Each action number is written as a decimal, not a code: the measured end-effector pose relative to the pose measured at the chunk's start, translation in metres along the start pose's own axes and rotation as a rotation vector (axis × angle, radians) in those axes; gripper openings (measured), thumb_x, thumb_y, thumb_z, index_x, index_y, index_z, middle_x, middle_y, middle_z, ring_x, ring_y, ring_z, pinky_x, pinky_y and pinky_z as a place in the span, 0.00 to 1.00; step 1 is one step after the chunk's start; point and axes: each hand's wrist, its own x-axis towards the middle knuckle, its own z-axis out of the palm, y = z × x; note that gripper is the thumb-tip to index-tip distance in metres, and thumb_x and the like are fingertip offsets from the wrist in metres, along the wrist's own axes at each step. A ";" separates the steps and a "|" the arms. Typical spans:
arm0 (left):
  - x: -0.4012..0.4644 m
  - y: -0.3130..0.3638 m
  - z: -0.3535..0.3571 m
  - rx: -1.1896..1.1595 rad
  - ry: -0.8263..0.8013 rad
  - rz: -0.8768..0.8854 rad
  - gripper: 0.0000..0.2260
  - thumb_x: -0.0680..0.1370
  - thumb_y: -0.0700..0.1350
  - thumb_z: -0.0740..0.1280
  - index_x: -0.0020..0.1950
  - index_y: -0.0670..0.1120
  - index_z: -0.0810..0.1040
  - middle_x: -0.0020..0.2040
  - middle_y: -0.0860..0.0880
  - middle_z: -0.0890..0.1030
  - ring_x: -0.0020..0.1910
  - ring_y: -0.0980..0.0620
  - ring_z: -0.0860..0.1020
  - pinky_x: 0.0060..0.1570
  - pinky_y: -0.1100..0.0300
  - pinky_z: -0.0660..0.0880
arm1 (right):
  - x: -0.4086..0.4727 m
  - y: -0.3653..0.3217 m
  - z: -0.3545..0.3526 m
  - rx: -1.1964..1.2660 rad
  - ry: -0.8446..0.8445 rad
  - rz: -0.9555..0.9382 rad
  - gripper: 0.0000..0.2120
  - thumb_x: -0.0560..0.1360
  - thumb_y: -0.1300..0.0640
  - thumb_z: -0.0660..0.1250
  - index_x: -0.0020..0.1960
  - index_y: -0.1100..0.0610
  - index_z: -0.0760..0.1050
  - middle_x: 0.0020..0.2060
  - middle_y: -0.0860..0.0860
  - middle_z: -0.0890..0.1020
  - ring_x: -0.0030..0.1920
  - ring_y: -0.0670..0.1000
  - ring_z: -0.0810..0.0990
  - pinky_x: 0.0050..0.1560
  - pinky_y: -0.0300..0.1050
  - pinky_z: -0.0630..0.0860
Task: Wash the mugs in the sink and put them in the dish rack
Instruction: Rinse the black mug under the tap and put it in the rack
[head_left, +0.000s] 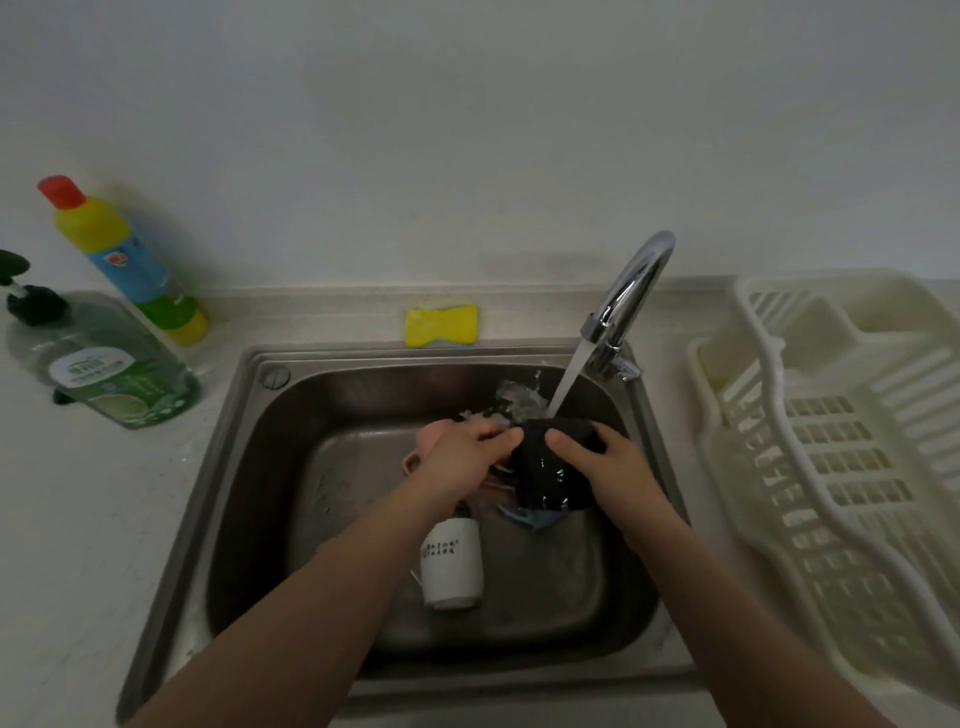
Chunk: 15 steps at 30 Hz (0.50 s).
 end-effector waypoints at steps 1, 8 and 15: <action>0.001 0.000 0.002 -0.054 0.016 0.006 0.08 0.79 0.51 0.68 0.52 0.48 0.81 0.47 0.42 0.82 0.47 0.43 0.83 0.48 0.43 0.81 | 0.003 -0.003 0.001 0.008 0.013 -0.014 0.25 0.64 0.35 0.73 0.55 0.48 0.78 0.48 0.48 0.84 0.49 0.48 0.83 0.54 0.53 0.80; -0.004 -0.002 0.003 -0.141 -0.013 -0.017 0.11 0.80 0.49 0.67 0.55 0.41 0.78 0.52 0.36 0.81 0.50 0.39 0.83 0.41 0.50 0.81 | 0.001 -0.005 -0.001 -0.031 -0.025 -0.040 0.22 0.69 0.40 0.73 0.57 0.50 0.77 0.49 0.48 0.84 0.49 0.48 0.83 0.54 0.54 0.80; -0.014 0.000 -0.009 -0.207 0.008 -0.067 0.14 0.82 0.45 0.62 0.64 0.37 0.73 0.57 0.31 0.77 0.49 0.38 0.81 0.41 0.49 0.83 | -0.029 0.001 0.016 -0.311 0.011 -0.158 0.32 0.80 0.45 0.60 0.78 0.46 0.50 0.74 0.48 0.65 0.69 0.47 0.69 0.69 0.53 0.69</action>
